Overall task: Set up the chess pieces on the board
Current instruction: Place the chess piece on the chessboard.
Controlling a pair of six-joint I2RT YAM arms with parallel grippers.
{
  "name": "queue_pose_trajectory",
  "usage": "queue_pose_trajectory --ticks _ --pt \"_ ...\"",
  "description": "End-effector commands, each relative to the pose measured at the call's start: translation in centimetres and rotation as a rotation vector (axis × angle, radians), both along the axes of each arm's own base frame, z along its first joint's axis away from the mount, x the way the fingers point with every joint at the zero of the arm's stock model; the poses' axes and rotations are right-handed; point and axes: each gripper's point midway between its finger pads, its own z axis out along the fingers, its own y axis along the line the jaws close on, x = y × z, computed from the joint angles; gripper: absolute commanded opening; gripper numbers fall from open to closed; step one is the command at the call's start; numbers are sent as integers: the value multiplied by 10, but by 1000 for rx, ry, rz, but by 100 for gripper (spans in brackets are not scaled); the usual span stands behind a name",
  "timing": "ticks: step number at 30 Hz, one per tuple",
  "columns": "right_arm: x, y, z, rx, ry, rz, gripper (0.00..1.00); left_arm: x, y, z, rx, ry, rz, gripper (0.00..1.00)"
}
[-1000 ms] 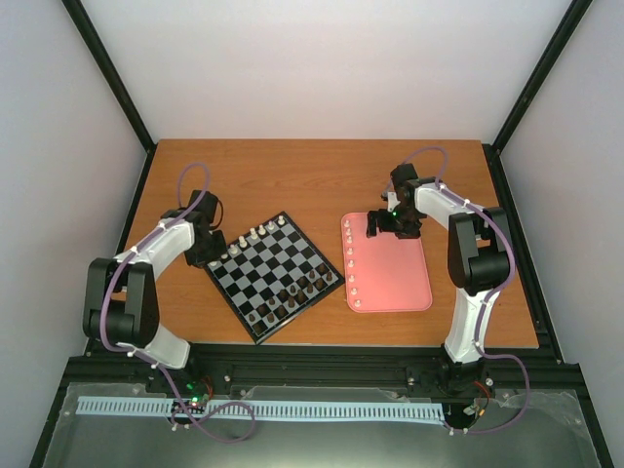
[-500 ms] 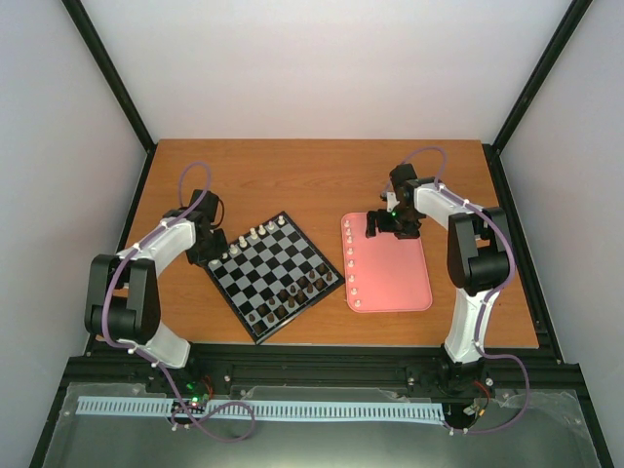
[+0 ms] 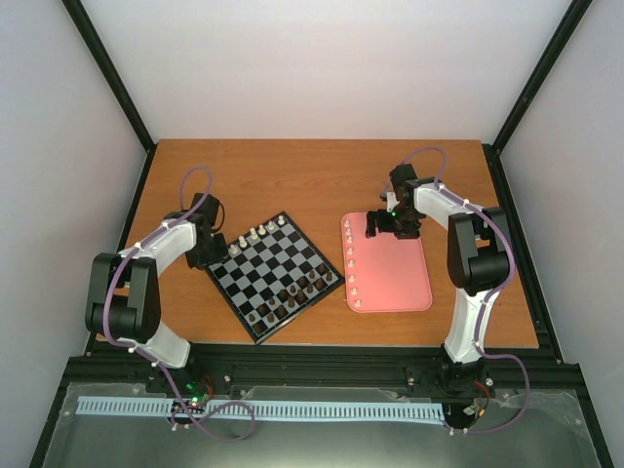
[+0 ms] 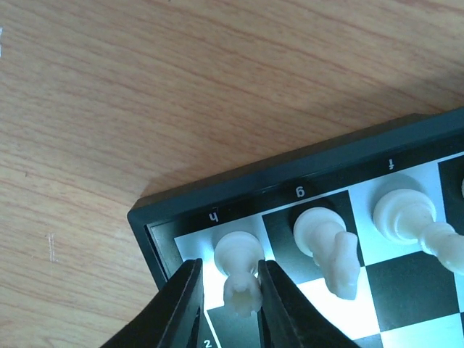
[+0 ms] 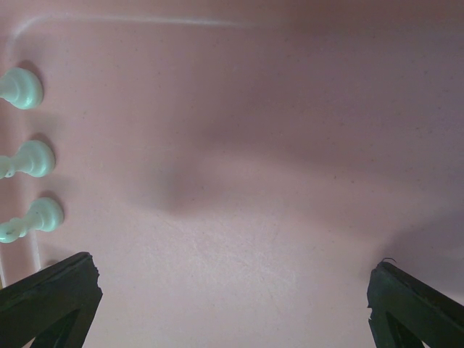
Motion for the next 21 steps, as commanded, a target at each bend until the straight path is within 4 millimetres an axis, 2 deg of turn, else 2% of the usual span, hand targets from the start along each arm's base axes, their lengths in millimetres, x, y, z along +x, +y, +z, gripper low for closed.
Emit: queue_pose_trajectory --ticks 1,9,15,17,19,20,21 --pt "-5 2 -9 -8 27 16 100 -4 5 3 15 5 3 25" --pt "-6 2 -11 -8 30 16 100 -3 5 11 15 -5 -5 36" --pt "-5 1 -9 -9 26 13 100 -4 4 35 6 -41 -8 45" --pt "-5 1 -6 -8 21 11 100 -8 3 47 0 -48 -10 52" --pt "-5 2 -4 -8 15 11 100 -8 2 68 -12 -88 -13 62" --pt "-5 2 -3 -10 13 9 100 -8 0 78 -23 -107 -18 71" --pt "-6 1 -3 -12 14 7 100 -8 -3 88 -41 -129 -32 85"
